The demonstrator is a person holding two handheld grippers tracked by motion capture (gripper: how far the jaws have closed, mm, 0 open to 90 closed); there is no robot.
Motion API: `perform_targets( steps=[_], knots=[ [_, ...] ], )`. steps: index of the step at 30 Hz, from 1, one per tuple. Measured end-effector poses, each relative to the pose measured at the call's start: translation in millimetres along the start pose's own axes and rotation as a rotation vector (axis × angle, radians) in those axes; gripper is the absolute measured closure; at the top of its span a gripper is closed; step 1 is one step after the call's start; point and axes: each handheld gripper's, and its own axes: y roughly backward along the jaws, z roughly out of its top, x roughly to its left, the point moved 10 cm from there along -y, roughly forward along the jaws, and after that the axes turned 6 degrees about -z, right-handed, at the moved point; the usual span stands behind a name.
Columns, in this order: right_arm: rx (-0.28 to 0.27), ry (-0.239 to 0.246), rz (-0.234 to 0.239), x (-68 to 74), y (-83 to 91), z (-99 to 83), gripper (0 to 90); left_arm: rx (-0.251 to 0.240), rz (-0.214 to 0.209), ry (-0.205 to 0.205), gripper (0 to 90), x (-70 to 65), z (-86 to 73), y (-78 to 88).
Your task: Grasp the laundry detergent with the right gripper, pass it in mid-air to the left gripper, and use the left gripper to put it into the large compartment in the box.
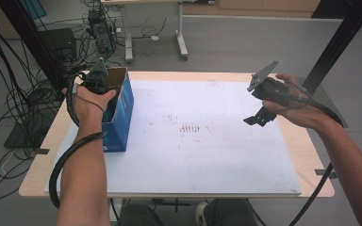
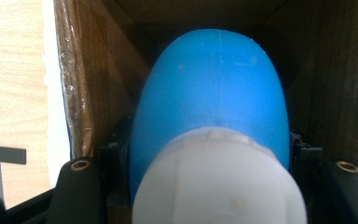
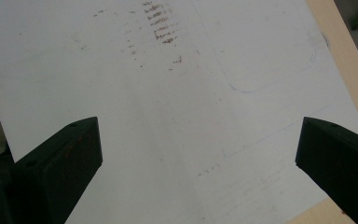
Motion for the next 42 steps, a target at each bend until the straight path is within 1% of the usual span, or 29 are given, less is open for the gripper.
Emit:
perform_targets(
  steps=[29,42],
  knots=[
    [0.001,0.011,-0.003,-1.1,2.2,3.5,0.1,0.0,0.0,0.002,36.3,0.0,-0.1,-0.1],
    [-0.002,0.005,-0.003,-1.7,2.8,1.3,0.1,0.004,0.007,0.0,36.3,-1.1,0.2,-0.1]
  ],
)
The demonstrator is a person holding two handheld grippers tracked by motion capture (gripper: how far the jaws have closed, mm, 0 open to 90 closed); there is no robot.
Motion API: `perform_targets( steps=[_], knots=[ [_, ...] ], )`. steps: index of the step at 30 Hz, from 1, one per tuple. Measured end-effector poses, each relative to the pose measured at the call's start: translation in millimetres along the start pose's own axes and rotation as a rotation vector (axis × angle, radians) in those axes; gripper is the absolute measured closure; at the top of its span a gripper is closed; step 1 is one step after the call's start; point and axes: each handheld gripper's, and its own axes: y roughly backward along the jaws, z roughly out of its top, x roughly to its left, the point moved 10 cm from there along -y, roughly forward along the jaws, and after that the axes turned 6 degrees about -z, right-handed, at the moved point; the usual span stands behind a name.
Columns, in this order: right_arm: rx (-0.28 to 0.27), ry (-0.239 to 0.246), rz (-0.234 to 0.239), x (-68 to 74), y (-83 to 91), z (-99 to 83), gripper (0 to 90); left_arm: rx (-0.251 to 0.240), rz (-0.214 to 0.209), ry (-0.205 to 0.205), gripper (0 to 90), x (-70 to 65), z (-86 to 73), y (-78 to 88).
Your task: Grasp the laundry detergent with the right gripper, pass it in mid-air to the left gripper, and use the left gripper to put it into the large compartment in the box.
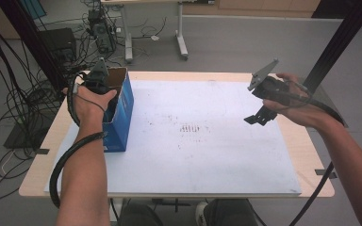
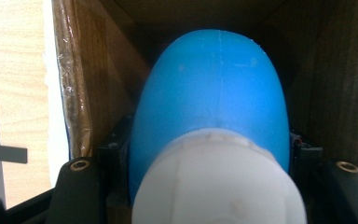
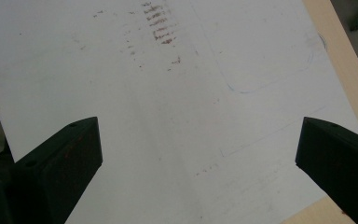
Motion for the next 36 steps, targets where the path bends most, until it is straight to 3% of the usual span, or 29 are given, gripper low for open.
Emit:
perform_targets(
  steps=[22,36],
  knots=[
    [-0.007,-0.003,0.003,0.9,-0.1,-1.2,0.1,-0.006,0.0,-0.012,33.5,-0.4,-0.2,1.1],
    [-0.019,-0.008,0.004,2.0,0.7,-0.5,0.1,-0.023,0.023,-0.055,27.7,-3.4,0.9,23.0]
  ],
)
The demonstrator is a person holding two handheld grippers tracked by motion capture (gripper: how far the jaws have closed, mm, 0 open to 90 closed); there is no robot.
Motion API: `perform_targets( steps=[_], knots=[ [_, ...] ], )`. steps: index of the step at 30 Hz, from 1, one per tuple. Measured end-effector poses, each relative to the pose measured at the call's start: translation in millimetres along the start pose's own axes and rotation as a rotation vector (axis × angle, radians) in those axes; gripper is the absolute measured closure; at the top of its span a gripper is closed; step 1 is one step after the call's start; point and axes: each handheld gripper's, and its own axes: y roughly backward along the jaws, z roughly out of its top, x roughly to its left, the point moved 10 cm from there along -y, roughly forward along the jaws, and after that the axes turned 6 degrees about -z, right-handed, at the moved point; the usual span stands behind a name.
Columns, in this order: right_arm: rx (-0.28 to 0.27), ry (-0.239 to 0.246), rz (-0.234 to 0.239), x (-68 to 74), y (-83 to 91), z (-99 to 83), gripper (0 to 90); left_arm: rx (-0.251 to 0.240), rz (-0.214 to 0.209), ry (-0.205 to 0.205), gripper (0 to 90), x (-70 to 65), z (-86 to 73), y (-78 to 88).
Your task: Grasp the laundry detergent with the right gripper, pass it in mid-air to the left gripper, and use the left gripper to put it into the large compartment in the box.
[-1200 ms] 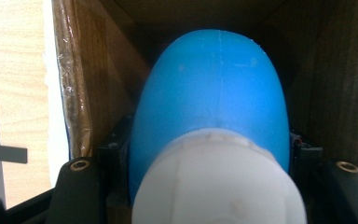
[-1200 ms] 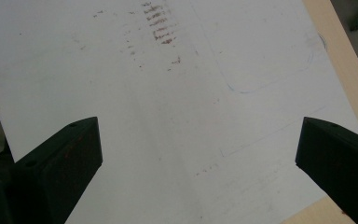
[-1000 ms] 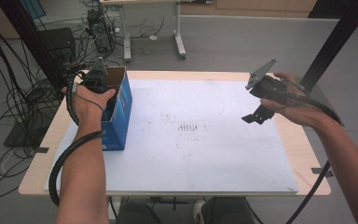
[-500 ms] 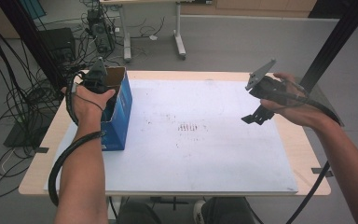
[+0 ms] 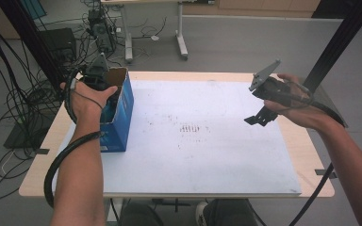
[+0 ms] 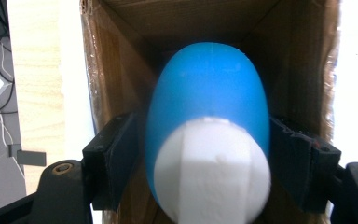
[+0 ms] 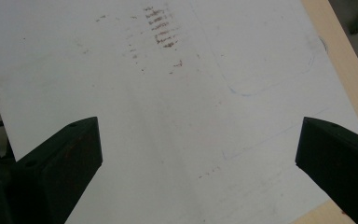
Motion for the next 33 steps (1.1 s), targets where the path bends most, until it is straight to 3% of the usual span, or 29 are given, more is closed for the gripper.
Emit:
perform_targets(
  steps=[8,18,24,30,33],
  knots=[
    [0.0,-0.001,0.003,1.9,0.0,0.9,0.1,-0.004,0.019,-0.034,25.5,-1.2,-4.1,18.5],
    [0.001,-0.017,0.006,-2.2,-0.9,0.6,0.1,-0.086,0.048,-0.097,24.8,-7.2,7.5,64.0],
    [0.02,-0.022,0.01,-5.0,-5.3,-1.5,0.1,-0.118,0.041,-0.159,21.3,-30.8,19.3,76.1],
    [0.035,-0.018,0.014,-8.3,-8.4,-1.9,0.1,-0.135,-0.017,-0.237,20.0,-67.7,28.0,74.3],
    [0.037,-0.021,0.016,-9.5,-9.3,-0.6,0.1,-0.129,-0.037,-0.281,14.6,-85.0,29.9,72.9]
  ],
)
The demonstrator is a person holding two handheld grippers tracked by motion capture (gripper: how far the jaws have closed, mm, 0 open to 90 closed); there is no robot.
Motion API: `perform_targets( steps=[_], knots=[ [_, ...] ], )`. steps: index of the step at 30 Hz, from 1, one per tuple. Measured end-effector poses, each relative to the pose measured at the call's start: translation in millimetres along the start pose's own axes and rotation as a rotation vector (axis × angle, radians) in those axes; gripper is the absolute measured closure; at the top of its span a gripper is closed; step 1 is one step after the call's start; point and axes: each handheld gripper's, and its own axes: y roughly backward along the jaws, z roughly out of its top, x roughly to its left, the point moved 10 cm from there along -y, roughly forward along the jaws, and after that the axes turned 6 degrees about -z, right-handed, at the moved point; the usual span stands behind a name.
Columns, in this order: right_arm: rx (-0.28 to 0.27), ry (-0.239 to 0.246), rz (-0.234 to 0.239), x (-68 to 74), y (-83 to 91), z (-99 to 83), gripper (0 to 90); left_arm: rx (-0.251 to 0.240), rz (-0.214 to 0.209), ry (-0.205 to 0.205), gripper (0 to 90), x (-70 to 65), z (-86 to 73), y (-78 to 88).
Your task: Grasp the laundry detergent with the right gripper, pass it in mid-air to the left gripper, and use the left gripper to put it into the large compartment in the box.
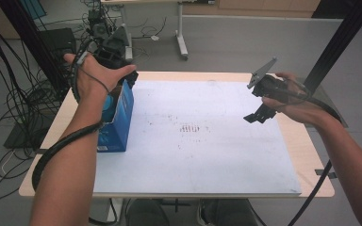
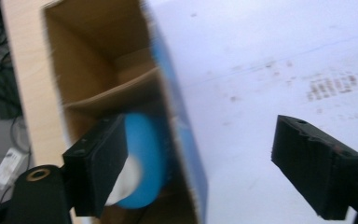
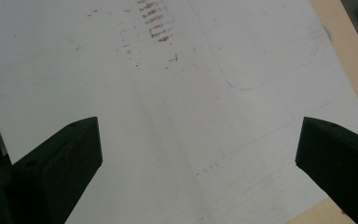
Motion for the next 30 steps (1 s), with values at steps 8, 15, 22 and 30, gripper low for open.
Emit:
perform_targets(
  steps=[8,15,22,30],
  knots=[
    [0.015,0.012,0.01,-0.2,-6.6,2.3,0.1,-0.031,-0.048,-0.078,8.0,-39.6,19.4,-2.1],
    [0.018,0.009,0.019,0.7,-9.0,1.4,0.1,-0.053,-0.078,-0.123,6.7,-65.7,31.9,-2.0],
    [0.022,0.012,0.024,0.5,-11.2,0.4,0.1,-0.061,-0.089,-0.164,5.0,-84.5,41.6,-1.5],
    [0.028,0.012,0.028,-1.3,-14.0,-1.7,0.1,-0.061,-0.114,-0.193,4.5,-99.1,47.6,-5.5]
  ],
)
